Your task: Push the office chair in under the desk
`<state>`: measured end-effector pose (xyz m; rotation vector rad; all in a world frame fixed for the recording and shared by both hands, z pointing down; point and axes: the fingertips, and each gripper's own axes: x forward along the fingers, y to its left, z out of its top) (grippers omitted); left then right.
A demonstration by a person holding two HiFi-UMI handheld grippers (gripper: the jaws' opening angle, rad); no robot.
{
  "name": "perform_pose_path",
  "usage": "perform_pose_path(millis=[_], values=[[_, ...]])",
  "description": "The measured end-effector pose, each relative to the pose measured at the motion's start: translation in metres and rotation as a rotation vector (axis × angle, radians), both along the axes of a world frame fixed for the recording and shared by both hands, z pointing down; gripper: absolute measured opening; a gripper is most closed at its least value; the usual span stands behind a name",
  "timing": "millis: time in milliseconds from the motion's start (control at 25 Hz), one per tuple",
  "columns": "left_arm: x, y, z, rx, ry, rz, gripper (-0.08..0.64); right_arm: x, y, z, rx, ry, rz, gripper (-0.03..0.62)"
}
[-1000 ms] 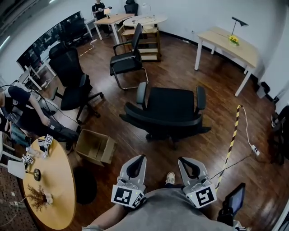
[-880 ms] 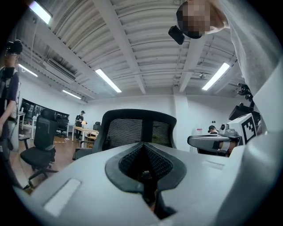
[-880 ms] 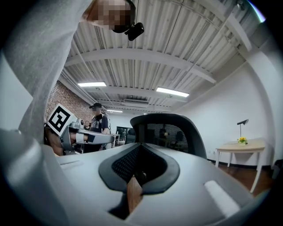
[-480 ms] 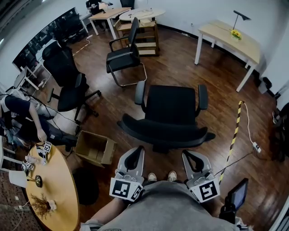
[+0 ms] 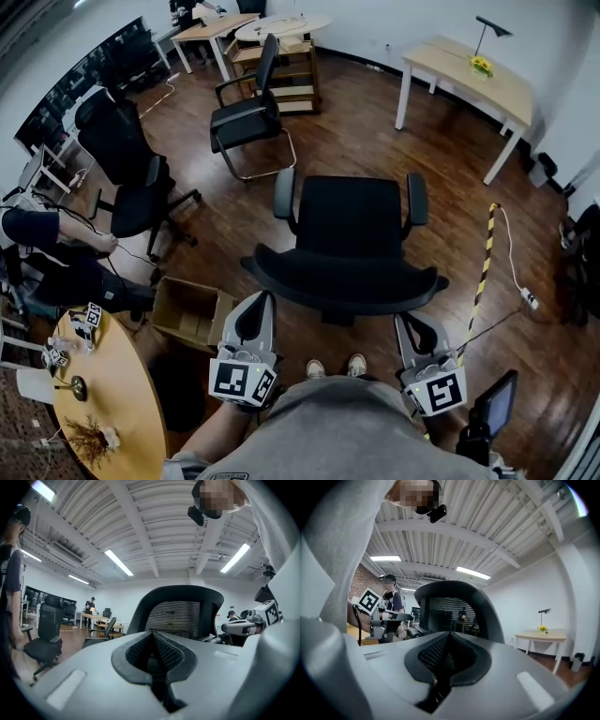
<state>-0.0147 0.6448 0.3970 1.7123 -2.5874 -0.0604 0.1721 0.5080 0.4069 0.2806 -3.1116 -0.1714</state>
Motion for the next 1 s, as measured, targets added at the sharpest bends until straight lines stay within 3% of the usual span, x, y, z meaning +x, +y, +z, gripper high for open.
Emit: perform_pose_path(millis=[240,360,480,600,680,880,1000], values=[[-0.026,0.013,0.005,-0.031,-0.01,-0.043,0.002,0.036,-0.062,0.008,0.031,0.071,0.104,0.012],[-0.03,0.016,0.009,-0.033,-0.012,-0.048,0.002,0.044,-0.092,0.019,0.06,0.136,0.068,0.021],[-0.032,0.016,0.009,-0.035,-0.014,-0.051,0.002,0.041,-0.1,0.028,0.015,0.185,-0.056,0.119],[-0.033,0.016,0.009,-0.036,-0.013,-0.055,0.002,0.031,-0.092,0.034,-0.122,0.183,-0.24,0.274],[-0.034,0.016,0.01,-0.034,-0.016,-0.059,0.002,0.02,-0.085,0.038,-0.184,0.197,-0.349,0.321],[-0.039,0.02,0.013,-0.033,-0.018,-0.073,0.002,-0.013,-0.066,0.041,-0.223,0.252,-0.518,0.328],[-0.043,0.023,0.017,-0.039,-0.014,-0.082,0.002,-0.021,-0.062,0.04,-0.26,0.253,-0.549,0.243]])
